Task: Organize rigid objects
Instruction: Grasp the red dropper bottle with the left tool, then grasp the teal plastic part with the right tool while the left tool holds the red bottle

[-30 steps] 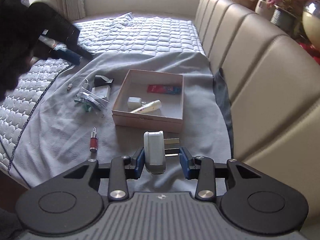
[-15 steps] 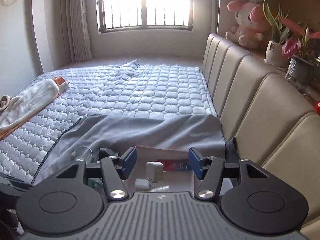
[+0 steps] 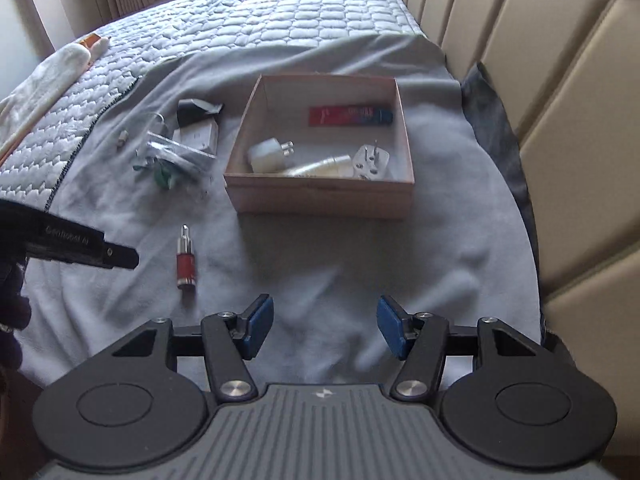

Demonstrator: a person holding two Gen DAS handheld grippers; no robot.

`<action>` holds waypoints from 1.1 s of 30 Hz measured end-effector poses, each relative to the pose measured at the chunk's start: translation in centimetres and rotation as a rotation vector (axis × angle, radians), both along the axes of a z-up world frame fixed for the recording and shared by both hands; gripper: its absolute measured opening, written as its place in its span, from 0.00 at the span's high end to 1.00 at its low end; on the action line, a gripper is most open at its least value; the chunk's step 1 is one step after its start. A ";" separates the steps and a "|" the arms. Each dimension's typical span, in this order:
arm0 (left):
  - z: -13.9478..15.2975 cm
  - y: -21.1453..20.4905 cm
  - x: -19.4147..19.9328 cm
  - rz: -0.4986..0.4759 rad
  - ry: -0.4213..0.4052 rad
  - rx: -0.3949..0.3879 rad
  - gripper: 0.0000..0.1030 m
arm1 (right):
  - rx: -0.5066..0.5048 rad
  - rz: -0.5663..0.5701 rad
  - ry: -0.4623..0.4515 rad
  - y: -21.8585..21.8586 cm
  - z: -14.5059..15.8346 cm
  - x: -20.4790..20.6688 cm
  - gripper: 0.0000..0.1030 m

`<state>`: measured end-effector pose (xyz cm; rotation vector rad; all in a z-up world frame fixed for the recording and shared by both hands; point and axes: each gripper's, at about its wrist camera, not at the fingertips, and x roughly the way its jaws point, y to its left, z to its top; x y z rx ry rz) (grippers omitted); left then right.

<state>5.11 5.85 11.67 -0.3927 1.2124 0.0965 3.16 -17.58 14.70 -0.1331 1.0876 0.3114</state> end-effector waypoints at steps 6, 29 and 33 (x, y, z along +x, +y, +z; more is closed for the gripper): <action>-3.3 0.0 2.0 0.041 -0.056 0.079 0.70 | -0.010 -0.005 0.067 -0.6 -4.6 -2.1 0.44; -5.0 6.0 -3.8 -0.015 -0.156 0.097 0.77 | -0.064 0.294 -0.167 9.0 -4.5 1.2 0.44; -3.8 11.5 -7.7 0.083 -0.135 0.108 0.77 | -0.001 0.389 -0.221 16.8 -4.2 3.7 0.44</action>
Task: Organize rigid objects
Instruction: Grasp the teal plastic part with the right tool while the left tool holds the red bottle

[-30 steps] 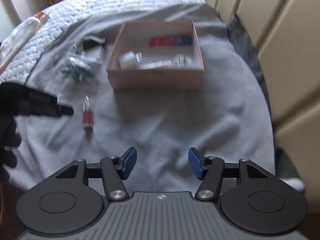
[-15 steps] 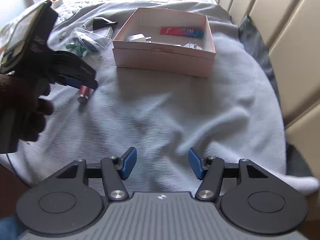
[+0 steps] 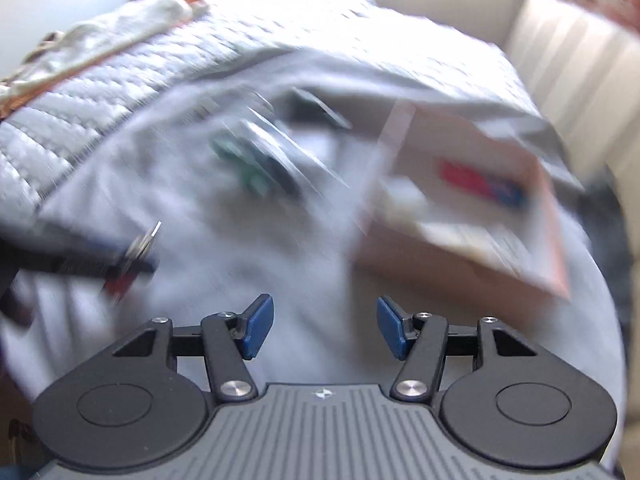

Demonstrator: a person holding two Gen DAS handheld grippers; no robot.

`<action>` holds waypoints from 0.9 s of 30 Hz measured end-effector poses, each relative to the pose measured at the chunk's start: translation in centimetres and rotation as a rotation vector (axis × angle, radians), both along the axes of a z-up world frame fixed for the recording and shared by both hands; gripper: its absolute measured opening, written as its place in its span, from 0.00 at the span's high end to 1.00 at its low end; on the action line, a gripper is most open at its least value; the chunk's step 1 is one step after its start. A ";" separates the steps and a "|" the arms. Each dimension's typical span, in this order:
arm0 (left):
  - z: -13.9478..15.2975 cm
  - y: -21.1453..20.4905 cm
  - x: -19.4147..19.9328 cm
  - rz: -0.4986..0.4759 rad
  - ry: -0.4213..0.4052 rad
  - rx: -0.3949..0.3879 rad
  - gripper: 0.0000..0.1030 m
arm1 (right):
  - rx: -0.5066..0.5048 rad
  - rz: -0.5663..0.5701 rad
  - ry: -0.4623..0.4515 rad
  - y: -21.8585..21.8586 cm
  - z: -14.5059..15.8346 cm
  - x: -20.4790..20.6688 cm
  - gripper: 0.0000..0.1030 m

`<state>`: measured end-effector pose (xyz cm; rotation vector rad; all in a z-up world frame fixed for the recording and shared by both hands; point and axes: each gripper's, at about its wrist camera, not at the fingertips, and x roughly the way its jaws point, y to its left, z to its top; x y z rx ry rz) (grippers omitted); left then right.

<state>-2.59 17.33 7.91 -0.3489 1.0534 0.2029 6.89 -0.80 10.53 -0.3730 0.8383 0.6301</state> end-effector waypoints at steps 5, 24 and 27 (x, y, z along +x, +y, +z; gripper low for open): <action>0.7 4.4 -3.1 0.074 -0.016 -0.049 0.77 | 0.061 -0.037 0.065 7.7 -1.8 4.3 0.54; 0.2 2.7 -4.2 0.025 0.005 -0.152 0.77 | -0.073 0.131 0.060 7.7 -4.2 -1.9 0.89; 0.2 0.7 -3.3 0.000 0.015 -0.156 0.77 | -0.098 0.140 0.115 3.6 -3.8 -5.1 0.89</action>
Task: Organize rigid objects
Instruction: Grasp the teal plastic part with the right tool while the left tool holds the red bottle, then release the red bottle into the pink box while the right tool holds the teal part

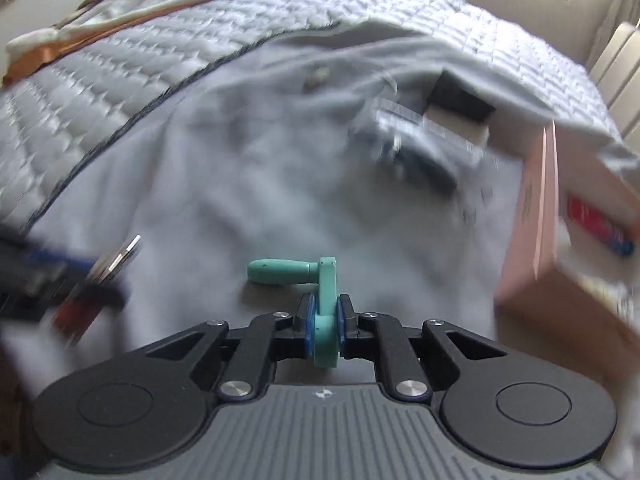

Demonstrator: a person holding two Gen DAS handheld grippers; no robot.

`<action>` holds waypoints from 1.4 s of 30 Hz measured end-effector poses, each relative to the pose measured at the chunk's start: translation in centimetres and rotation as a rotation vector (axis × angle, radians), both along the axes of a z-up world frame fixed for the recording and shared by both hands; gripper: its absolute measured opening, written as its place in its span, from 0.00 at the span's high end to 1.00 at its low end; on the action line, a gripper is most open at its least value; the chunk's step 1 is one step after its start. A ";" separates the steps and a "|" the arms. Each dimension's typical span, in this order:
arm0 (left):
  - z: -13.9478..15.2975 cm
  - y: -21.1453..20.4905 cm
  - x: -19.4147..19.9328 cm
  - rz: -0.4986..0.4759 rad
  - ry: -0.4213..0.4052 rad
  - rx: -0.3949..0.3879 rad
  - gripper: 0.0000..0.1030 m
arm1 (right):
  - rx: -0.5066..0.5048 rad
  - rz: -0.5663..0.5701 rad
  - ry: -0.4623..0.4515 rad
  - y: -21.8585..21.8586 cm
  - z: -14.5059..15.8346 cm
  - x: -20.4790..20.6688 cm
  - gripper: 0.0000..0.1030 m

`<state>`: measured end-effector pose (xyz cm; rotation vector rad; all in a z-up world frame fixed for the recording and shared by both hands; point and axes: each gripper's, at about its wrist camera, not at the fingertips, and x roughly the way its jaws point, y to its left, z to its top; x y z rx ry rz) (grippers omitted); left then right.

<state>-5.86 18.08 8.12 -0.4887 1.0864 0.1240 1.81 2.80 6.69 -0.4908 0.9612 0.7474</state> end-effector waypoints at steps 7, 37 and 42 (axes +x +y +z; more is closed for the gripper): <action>-0.4 -4.1 2.0 -0.066 0.020 -0.009 0.77 | -0.126 -0.106 0.000 -7.1 -0.7 -2.0 0.66; -0.7 -6.0 2.3 -0.118 0.069 0.027 0.77 | -0.186 -0.524 -0.170 -11.2 -2.1 -5.0 0.40; -1.4 -7.1 2.3 -0.144 0.092 0.028 0.77 | -0.128 -0.551 -0.176 -12.8 -0.4 -5.5 0.27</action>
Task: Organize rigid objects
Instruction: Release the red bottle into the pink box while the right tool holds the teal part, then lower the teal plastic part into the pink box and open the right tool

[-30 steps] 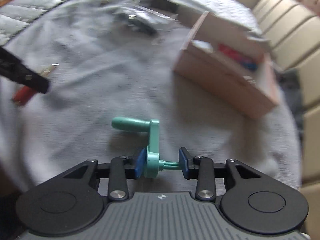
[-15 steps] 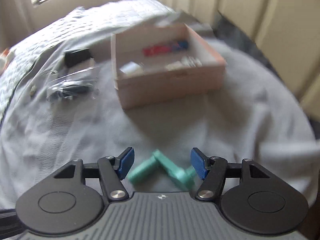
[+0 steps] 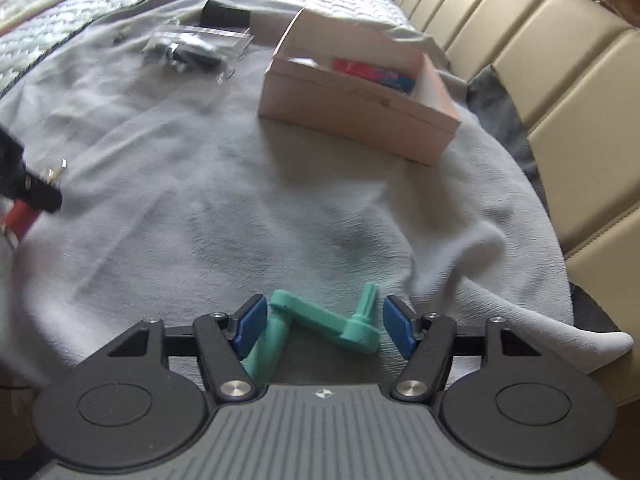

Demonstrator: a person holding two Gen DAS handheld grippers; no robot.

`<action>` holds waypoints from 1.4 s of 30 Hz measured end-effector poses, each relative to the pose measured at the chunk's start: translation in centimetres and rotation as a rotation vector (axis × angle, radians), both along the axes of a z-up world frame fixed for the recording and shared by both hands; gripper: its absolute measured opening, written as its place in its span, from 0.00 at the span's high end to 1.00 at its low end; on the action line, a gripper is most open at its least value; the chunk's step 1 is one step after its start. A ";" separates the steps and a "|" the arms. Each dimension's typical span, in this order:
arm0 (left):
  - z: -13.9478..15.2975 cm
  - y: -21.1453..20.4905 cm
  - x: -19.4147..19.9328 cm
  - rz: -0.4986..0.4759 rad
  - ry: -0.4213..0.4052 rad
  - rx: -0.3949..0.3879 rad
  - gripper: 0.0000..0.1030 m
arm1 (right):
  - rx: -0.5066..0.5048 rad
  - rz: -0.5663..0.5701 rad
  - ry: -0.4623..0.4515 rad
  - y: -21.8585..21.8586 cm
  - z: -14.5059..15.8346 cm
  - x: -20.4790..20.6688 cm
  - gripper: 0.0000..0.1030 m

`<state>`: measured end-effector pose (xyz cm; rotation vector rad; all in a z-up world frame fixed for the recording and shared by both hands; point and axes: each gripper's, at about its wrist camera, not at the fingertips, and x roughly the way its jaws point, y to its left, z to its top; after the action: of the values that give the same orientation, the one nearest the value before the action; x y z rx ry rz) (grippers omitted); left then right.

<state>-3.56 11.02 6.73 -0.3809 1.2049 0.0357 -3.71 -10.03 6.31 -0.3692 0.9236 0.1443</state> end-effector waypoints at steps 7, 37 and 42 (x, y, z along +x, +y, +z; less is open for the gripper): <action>0.1 -2.3 0.2 -0.090 0.032 0.028 0.77 | 0.112 -0.102 0.169 -1.2 -1.5 2.3 0.32; 6.9 -10.3 19.1 -0.070 -0.341 0.035 0.76 | 0.163 -0.013 -0.018 -8.9 4.9 3.7 0.32; 4.9 -8.1 13.3 -0.073 -0.254 0.030 0.76 | 0.132 0.005 0.017 -7.7 4.2 5.7 0.32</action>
<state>9.71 2.96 11.64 -0.3049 0.9654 -0.0566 2.01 -17.78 10.48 -0.2483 0.9249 0.2126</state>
